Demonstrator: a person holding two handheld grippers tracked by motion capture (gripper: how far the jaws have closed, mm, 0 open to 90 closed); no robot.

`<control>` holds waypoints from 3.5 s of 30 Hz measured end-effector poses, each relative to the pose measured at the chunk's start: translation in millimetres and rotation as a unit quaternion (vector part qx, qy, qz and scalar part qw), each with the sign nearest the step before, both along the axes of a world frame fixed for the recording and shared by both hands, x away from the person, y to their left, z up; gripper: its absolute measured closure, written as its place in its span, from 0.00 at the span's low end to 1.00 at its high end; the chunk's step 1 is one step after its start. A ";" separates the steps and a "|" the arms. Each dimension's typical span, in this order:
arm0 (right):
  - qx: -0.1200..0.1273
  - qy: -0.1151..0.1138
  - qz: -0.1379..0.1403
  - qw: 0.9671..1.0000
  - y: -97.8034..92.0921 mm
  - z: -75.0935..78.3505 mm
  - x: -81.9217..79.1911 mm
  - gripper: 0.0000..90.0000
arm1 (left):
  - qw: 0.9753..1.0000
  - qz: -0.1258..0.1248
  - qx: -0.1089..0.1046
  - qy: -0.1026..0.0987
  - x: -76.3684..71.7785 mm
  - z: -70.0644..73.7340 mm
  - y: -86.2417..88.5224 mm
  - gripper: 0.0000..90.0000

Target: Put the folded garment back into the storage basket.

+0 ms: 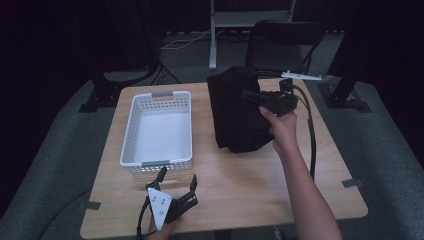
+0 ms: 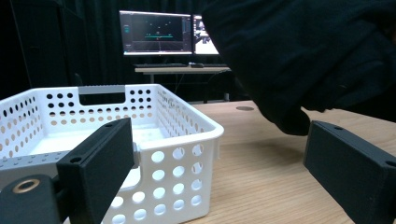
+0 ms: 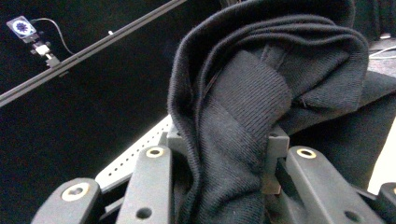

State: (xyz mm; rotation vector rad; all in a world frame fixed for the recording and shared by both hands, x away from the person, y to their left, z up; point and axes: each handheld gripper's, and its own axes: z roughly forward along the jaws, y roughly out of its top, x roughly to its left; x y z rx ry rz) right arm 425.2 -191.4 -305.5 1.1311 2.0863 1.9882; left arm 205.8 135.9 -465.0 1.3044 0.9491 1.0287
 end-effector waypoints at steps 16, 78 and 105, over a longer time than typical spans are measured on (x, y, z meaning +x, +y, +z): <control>0.018 -0.009 0.030 0.999 45.1 11.6 9.3 0.74 | 1.000 -0.002 0.000 0.001 0.0 0.0 0.1 0.11; 0.033 0.006 0.101 0.994 192.0 24.9 25.6 0.74 | 1.000 -0.008 0.000 0.000 0.0 0.0 0.5 0.11; 0.015 0.041 0.105 0.994 234.1 -0.2 39.8 0.74 | 1.000 -0.012 0.001 0.001 0.2 0.1 0.7 0.11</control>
